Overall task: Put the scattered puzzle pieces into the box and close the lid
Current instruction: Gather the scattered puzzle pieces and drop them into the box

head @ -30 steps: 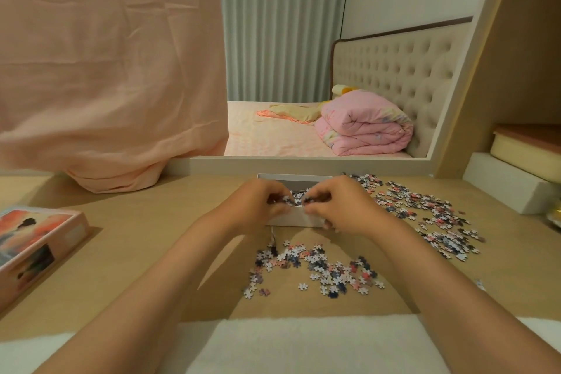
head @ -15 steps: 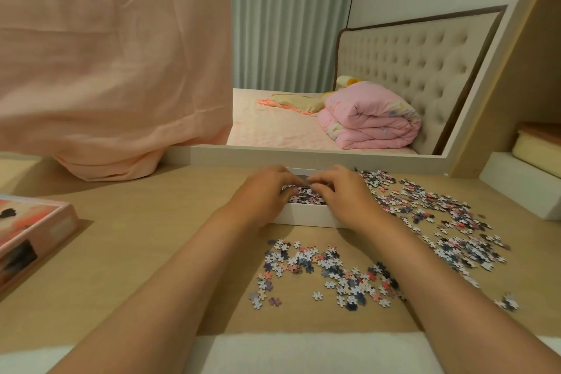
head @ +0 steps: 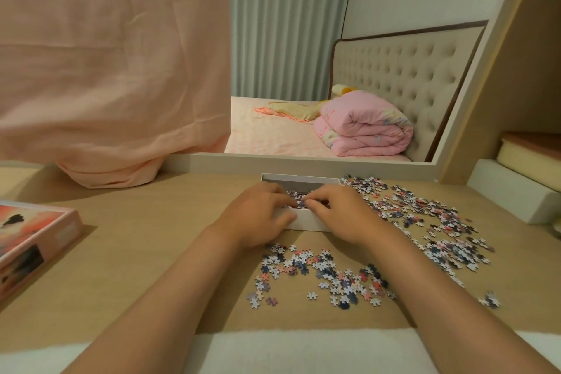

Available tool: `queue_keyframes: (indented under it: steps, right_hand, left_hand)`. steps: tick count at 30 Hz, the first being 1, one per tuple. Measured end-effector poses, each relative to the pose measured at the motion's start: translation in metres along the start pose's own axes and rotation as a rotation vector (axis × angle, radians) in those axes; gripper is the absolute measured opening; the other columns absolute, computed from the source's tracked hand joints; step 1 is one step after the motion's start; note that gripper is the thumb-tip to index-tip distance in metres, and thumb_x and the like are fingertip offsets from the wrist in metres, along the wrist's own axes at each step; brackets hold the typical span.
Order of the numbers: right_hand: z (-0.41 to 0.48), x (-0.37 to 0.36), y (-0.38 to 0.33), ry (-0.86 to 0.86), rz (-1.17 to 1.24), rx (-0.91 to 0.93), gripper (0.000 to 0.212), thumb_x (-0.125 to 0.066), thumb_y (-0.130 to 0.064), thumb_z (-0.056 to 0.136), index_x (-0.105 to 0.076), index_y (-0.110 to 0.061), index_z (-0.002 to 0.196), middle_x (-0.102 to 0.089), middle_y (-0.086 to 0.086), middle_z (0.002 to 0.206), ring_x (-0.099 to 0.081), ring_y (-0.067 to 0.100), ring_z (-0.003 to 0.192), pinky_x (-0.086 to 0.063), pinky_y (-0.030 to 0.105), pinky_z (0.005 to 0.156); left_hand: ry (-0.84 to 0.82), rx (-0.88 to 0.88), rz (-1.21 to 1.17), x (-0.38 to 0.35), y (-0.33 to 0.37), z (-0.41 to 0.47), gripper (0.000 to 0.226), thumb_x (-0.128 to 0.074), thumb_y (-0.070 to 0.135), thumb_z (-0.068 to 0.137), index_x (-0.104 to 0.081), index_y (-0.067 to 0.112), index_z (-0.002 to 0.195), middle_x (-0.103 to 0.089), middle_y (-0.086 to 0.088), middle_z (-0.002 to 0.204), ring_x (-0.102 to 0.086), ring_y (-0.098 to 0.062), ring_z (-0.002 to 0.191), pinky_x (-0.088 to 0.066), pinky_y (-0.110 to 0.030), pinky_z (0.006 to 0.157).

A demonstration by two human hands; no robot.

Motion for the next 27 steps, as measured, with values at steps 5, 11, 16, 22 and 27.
queue_keyframes:
  steps: [5,11,16,22,27]
  right_hand:
    - [-0.017,0.016,0.0,0.035,0.025,-0.013,0.026,-0.059,-0.029,0.098,-0.071,-0.025,0.121,-0.068,-0.008,0.121,-0.06,0.009,0.108,-0.046,0.029,0.098]
    - [-0.048,0.036,0.0,-0.067,0.108,-0.048,0.014,-0.072,-0.026,0.089,-0.075,-0.034,0.1,-0.065,-0.016,0.086,-0.058,-0.001,0.068,-0.049,0.025,0.068]
    - [-0.084,0.015,0.027,-0.474,-0.101,-0.245,0.062,-0.089,-0.039,0.067,-0.061,-0.04,0.122,-0.057,-0.014,0.11,-0.059,0.005,0.091,-0.051,0.027,0.079]
    - [-0.101,0.006,0.052,-0.603,-0.127,-0.436,0.063,-0.093,-0.029,0.065,-0.06,-0.033,0.118,-0.059,-0.002,0.114,-0.067,0.019,0.088,-0.059,0.04,0.085]
    - [-0.088,-0.009,0.042,-0.51,0.105,-0.382,0.038,-0.089,-0.013,0.071,-0.068,-0.02,0.101,-0.07,0.001,0.091,-0.069,0.018,0.067,-0.062,0.036,0.07]
  left_hand:
    - [-0.111,0.06,-0.036,-0.002,0.001,-0.013,0.041,-0.051,0.04,0.096,-0.057,0.029,0.136,-0.052,0.006,0.138,-0.042,-0.011,0.127,-0.033,-0.028,0.105]
    - [-0.006,0.023,0.007,0.017,0.013,-0.028,0.038,-0.053,0.04,0.094,-0.059,0.032,0.13,-0.047,0.009,0.136,-0.033,-0.01,0.13,-0.032,-0.033,0.111]
    - [0.019,-0.083,-0.013,0.018,0.061,-0.043,0.026,-0.055,0.044,0.09,-0.063,0.034,0.112,-0.055,0.016,0.109,-0.049,-0.004,0.103,-0.047,-0.033,0.088]
    - [-0.324,-0.11,0.002,-0.05,0.088,-0.051,0.078,-0.057,0.076,0.076,-0.041,0.039,0.143,-0.039,0.013,0.145,-0.031,-0.008,0.133,-0.033,-0.033,0.11]
    - [-0.23,-0.126,-0.065,-0.052,0.086,-0.041,0.056,-0.064,0.063,0.08,-0.061,0.034,0.128,-0.054,0.011,0.126,-0.044,-0.009,0.118,-0.041,-0.032,0.1]
Point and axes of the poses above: each hand's wrist, its own z-axis towards the middle knuckle, its own x-axis out of the back of the hand, y = z × x, the point moved 10 cm from there along z, towards the middle knuckle
